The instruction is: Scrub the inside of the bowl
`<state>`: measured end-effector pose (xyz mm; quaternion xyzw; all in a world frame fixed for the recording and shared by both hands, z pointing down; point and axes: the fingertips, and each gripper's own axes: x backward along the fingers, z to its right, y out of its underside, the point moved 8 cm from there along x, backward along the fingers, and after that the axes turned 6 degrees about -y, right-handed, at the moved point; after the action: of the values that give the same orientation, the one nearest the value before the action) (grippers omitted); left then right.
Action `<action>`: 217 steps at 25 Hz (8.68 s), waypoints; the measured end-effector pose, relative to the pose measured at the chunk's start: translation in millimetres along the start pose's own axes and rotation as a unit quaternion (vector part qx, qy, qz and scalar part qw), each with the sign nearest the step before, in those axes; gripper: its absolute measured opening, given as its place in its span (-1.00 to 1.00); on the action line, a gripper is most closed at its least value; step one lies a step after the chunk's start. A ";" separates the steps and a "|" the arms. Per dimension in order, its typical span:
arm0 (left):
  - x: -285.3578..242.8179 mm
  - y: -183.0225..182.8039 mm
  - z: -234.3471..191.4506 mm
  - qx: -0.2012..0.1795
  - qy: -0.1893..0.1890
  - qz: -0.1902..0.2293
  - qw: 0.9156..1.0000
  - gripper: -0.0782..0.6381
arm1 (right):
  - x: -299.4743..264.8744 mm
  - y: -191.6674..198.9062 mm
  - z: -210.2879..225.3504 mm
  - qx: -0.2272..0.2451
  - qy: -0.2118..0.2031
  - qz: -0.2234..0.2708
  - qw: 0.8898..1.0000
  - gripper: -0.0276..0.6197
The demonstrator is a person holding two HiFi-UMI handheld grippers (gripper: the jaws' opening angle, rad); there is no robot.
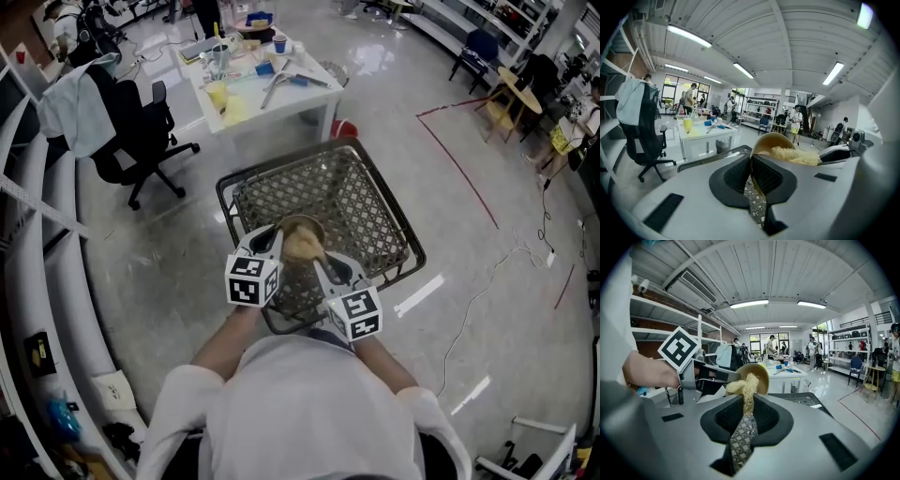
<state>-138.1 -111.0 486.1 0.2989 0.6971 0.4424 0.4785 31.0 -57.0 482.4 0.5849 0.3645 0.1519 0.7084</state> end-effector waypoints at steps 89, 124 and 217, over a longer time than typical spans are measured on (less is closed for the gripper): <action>-46.7 -15.1 -6.9 0.019 -0.025 0.000 1.000 -0.66 | -2.2 -4.4 36.1 -0.012 0.032 -0.024 0.999 -0.70; -211.4 71.0 -14.0 0.142 -0.065 -0.174 0.972 -0.66 | -18.4 24.0 148.9 -0.053 0.024 -0.066 0.996 -0.70; -17.4 -10.0 -6.2 0.052 0.038 0.040 0.997 -0.67 | -0.7 -0.5 72.7 -0.042 0.062 0.000 0.997 -0.70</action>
<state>-137.5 -132.0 485.0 0.3343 0.7245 0.4353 0.4170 80.9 -109.7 485.9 0.5442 0.4008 0.2032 0.7084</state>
